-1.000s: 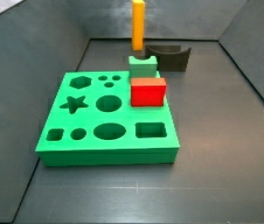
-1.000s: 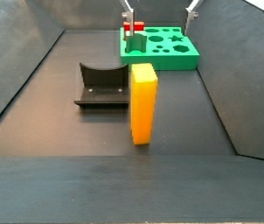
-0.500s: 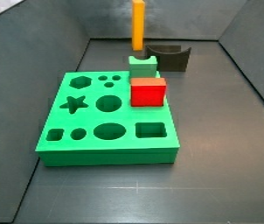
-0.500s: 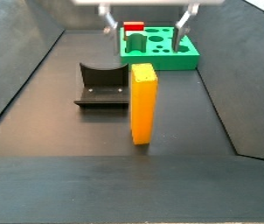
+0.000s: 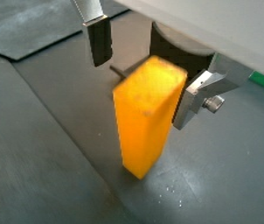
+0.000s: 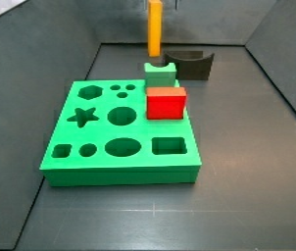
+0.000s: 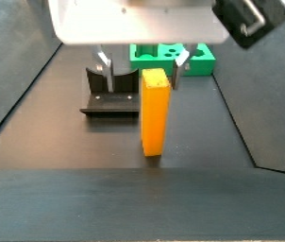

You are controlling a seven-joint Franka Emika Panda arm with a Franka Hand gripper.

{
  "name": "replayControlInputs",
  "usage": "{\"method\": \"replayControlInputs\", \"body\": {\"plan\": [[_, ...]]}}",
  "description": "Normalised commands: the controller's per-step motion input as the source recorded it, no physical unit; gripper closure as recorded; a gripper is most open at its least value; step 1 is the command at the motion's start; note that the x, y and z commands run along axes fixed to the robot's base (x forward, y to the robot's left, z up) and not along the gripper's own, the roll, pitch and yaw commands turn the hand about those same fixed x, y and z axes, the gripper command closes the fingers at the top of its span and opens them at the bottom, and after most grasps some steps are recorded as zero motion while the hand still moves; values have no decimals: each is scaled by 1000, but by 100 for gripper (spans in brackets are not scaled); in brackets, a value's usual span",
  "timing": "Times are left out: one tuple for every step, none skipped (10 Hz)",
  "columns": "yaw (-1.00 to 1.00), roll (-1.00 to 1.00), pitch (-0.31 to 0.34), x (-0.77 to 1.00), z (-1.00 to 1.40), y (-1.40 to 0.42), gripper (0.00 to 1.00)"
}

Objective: Pick up the rectangle object. Move up. Move to above the board. Insert the rectangle object.
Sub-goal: Pick up the rectangle object.

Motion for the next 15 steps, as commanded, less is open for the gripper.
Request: {"method": "replayControlInputs", "body": {"plan": [[97,60,-147,-31,-971,114,0],[100,137,-123,0,-897,60,0],[0,0,10,0,0,0,0],[0,0,0,0,0,0,0],[0,0,0,0,0,0,100],[0,0,0,0,0,0,100],[0,0,0,0,0,0,100],[0,0,0,0,0,0,100],[0,0,0,0,0,0,100],[0,0,0,0,0,0,100],[0,0,0,0,0,0,100],[0,0,0,0,0,0,100],[0,0,0,0,0,0,100],[0,0,0,0,0,0,100],[0,0,0,0,0,0,100]]}}
